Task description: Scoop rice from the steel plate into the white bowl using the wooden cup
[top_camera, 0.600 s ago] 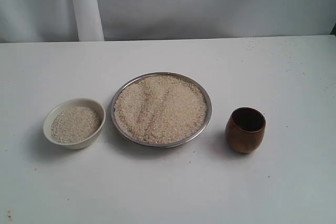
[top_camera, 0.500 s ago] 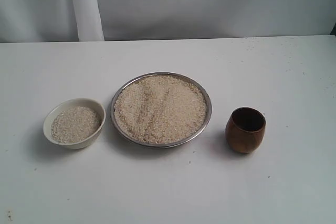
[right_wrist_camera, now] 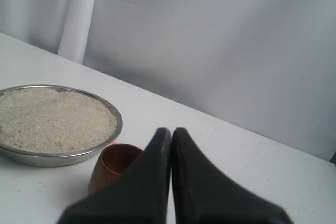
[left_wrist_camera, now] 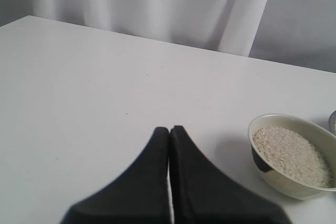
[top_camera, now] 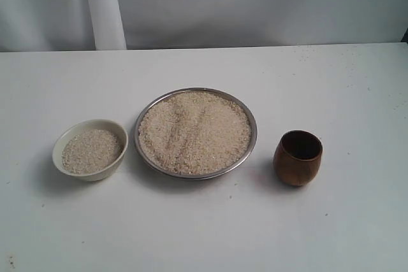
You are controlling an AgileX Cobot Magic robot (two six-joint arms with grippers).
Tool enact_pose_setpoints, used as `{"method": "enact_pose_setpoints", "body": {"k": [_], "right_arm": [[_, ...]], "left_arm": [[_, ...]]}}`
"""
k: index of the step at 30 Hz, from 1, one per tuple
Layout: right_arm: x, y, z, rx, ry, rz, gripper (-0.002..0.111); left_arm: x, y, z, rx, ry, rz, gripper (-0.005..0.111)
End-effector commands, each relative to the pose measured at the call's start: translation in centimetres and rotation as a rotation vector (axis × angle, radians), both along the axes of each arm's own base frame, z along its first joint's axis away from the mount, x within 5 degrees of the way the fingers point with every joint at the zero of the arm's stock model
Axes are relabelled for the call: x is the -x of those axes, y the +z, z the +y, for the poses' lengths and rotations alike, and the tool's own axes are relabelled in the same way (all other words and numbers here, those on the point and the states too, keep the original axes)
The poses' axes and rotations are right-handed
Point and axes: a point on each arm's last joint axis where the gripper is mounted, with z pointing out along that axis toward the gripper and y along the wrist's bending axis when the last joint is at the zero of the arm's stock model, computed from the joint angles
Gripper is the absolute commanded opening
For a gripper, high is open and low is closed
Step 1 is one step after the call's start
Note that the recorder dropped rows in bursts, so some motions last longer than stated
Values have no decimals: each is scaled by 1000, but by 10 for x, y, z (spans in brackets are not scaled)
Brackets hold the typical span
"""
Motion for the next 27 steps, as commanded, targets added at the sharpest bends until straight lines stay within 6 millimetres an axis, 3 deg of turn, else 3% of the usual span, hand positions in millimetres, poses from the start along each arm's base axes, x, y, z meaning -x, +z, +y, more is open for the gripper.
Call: {"method": "enact_pose_setpoints", "body": {"k": [1, 8, 15, 21, 27], "right_arm": [[0, -1, 0, -2, 2, 0, 0], [2, 2, 1, -149, 15, 66, 0], [5, 66, 0, -199, 26, -26, 0], [-18, 110, 8, -199, 25, -2, 0], [-46, 118, 18, -240, 23, -11, 0]], "left_arm": [[-1, 0, 0, 7, -2, 1, 0], [-1, 0, 0, 7, -2, 1, 0], [-1, 0, 0, 7, -2, 1, 0], [-1, 0, 0, 7, -2, 1, 0], [-1, 0, 0, 7, -2, 1, 0]]}}
